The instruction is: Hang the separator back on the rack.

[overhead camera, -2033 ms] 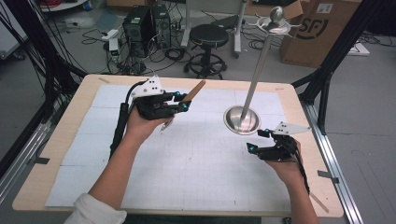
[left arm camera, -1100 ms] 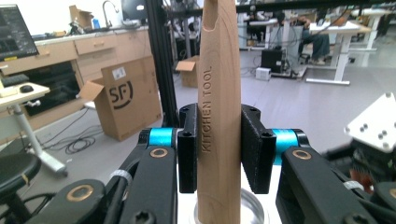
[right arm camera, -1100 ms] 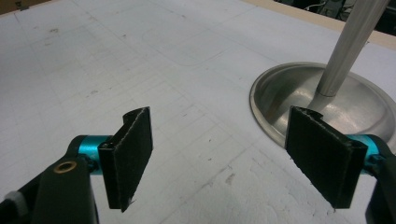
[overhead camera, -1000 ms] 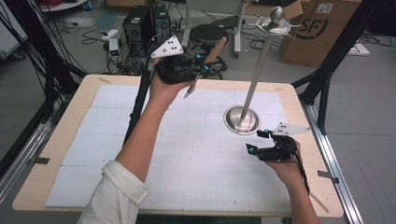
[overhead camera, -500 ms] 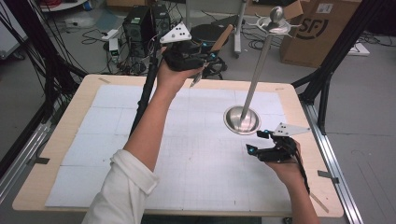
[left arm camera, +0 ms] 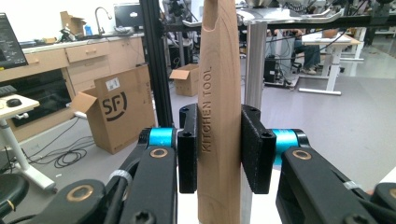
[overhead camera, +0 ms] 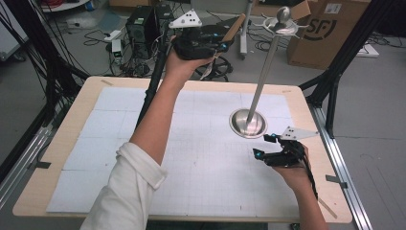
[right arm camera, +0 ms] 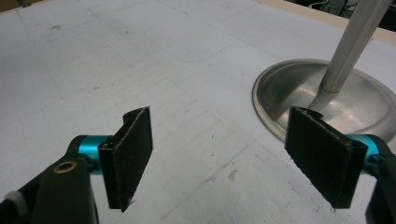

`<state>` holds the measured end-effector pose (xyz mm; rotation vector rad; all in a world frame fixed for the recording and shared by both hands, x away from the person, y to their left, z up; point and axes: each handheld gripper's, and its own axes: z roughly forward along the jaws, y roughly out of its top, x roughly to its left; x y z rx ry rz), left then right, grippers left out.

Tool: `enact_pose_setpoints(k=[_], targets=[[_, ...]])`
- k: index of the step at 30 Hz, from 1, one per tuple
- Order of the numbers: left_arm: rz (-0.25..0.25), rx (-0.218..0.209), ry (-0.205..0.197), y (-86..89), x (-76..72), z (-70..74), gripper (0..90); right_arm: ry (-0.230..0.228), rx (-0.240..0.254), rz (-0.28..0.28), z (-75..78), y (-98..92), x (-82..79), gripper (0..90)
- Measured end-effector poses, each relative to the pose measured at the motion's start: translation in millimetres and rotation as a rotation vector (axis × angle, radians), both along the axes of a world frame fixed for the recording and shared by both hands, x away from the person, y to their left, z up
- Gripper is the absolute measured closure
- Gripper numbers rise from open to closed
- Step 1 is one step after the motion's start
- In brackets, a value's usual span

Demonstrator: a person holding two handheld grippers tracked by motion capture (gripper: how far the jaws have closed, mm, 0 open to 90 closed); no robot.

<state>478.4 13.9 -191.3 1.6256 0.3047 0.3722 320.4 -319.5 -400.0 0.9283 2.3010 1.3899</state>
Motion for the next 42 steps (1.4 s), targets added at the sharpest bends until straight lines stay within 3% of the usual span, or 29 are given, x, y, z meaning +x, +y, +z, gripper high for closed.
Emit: enact_pose_setpoints(k=[15, 28, 32, 39, 42], targets=[[-0.01, 0.028, -0.005, -19.8, -2.7, 2.4, 70.6, -0.006, 0.013, 0.002, 1.4, -2.7, -0.6, 22.0], [0.029, 0.069, -0.016, -33.0, -4.9, -2.1, 70.5, -0.003, 0.004, 0.001, 0.4, -0.8, -0.2, 22.0], [0.028, 0.067, -0.003, -37.9, -4.6, -5.1, 70.5, 0.0, 0.006, 0.002, 0.3, -1.3, -0.1, 22.0], [0.034, 0.06, 0.012, -35.8, -2.6, -7.6, 65.9, -0.002, 0.006, 0.002, 0.5, -2.0, -0.1, 22.1], [0.028, 0.078, 0.013, -34.3, -2.6, -7.4, 67.0, -0.001, 0.005, 0.003, 0.2, -1.6, 0.0, 22.0]])
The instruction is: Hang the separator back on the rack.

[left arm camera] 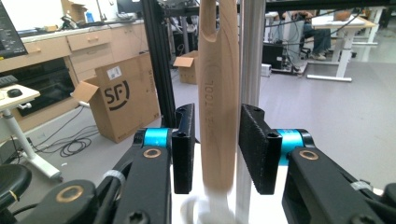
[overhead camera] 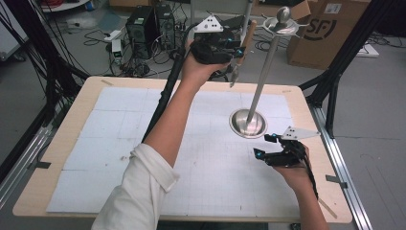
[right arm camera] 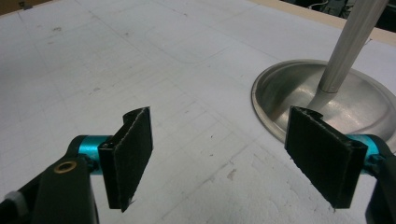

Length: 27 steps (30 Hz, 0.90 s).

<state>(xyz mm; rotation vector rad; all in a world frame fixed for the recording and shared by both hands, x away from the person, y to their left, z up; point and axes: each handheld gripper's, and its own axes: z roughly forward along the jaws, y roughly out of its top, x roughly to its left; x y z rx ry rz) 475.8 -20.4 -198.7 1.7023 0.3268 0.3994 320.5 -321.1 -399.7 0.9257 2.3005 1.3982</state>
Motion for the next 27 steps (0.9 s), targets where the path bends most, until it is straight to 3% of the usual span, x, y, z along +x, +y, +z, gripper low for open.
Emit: enact_pose_setpoints(k=[2, 8, 10, 14, 18, 23, 27], targets=[[-0.003, 0.017, -0.005, 0.8, -0.7, 0.0, 67.7, -0.002, 0.001, 0.0, 0.0, 0.6, -0.1, 22.1], [0.0, 0.004, -0.003, 2.8, -2.8, -1.6, 65.3, 0.0, -0.001, -0.001, 0.2, 1.3, -0.6, 22.1], [-0.001, 0.0, 0.015, 3.5, -3.6, -2.7, 63.9, 0.002, -0.004, -0.001, 0.1, 1.5, -0.6, 22.1], [-0.005, 0.019, 0.021, 10.3, -4.8, -4.4, 61.0, -0.001, -0.006, 0.002, -0.1, 2.0, -0.5, 22.0], [0.009, 0.001, 0.037, 24.0, -7.6, -6.7, 55.2, -0.002, -0.005, 0.002, 0.2, 1.9, -0.5, 22.0], [0.084, 0.034, 0.097, 45.8, -10.5, -12.2, 42.8, -0.003, -0.009, 0.003, 0.8, 2.8, -1.6, 22.1], [0.141, 0.048, 0.134, 64.6, -16.6, -19.9, 42.0, -0.005, -0.011, 0.003, 1.2, 3.4, -1.6, 22.1]])
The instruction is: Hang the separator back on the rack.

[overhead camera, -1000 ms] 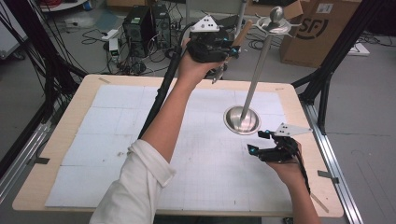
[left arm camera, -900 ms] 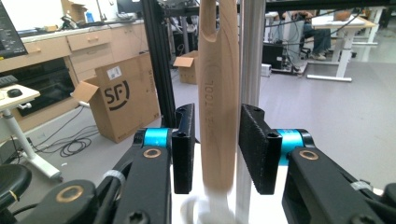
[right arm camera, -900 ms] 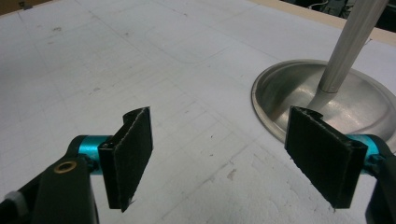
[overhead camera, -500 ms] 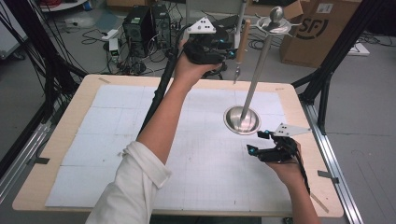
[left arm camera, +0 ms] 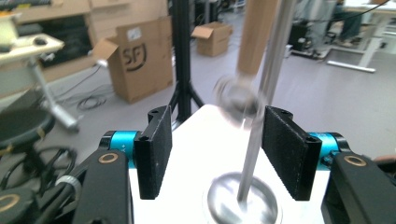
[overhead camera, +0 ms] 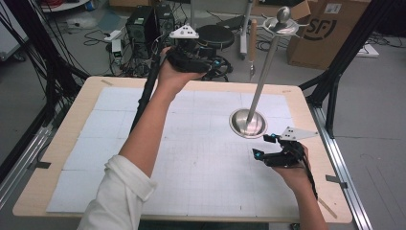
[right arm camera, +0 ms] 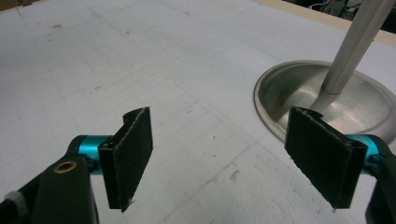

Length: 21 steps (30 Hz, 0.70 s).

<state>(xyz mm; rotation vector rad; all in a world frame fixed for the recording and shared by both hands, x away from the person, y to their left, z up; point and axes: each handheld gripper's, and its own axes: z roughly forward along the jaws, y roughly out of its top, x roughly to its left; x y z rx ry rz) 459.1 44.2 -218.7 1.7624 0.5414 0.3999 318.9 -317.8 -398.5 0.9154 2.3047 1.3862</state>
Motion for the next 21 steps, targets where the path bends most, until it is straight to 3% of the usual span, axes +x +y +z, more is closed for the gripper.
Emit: enact_pose_setpoints(k=[7, 21], targets=[[0.025, -0.001, 0.042, 31.8, -8.6, -9.6, 34.7, 0.001, -0.001, -0.006, 0.4, -0.7, -0.2, 22.1], [0.029, -0.041, 0.032, 80.1, -48.2, -20.3, 21.5, 0.002, -0.001, -0.009, 0.5, -0.2, -0.5, 22.1]])
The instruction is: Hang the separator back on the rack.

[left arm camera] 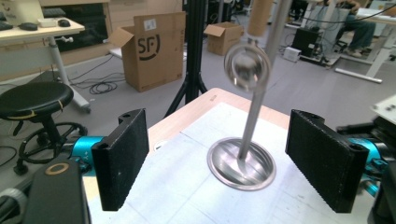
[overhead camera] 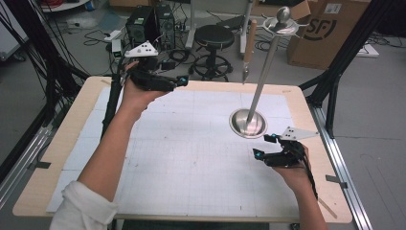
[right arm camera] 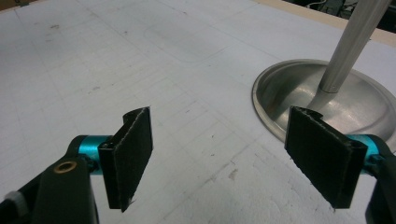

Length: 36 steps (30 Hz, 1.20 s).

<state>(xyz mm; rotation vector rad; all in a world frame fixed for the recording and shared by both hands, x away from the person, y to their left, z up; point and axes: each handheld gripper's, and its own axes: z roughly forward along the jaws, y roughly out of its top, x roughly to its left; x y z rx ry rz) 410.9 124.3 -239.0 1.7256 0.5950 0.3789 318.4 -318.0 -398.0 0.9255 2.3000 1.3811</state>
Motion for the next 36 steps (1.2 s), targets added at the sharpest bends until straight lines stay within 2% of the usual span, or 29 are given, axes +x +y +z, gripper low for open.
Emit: enact_pose_setpoints(k=[6, 11, 19, 21, 26, 36], targets=[[0.01, 0.005, -0.004, 16.1, -15.4, 0.2, 18.9, 0.002, -0.004, -0.002, -0.8, 1.2, 1.2, 22.1], [0.013, 0.0, -0.001, 25.5, -27.7, -5.4, 17.4, -0.002, -0.004, 0.005, 0.6, 2.8, 1.8, 22.1], [-0.023, 0.008, -0.015, 34.6, -50.7, -26.0, 14.9, -0.002, -0.002, 0.003, 1.0, 2.5, 2.2, 22.1], [-0.032, -0.001, -0.014, 36.4, -53.3, -30.0, 13.8, 0.001, 0.0, 0.003, 0.9, 3.3, 2.3, 22.1], [-0.038, 0.007, -0.012, 39.6, -60.4, -44.1, 11.3, 0.001, 0.0, 0.003, 0.9, 3.2, 2.8, 22.2], [-0.019, -0.006, 0.004, 52.0, -69.6, -73.0, 8.8, 0.004, 0.0, 0.003, 0.6, 3.2, 3.0, 22.2]])
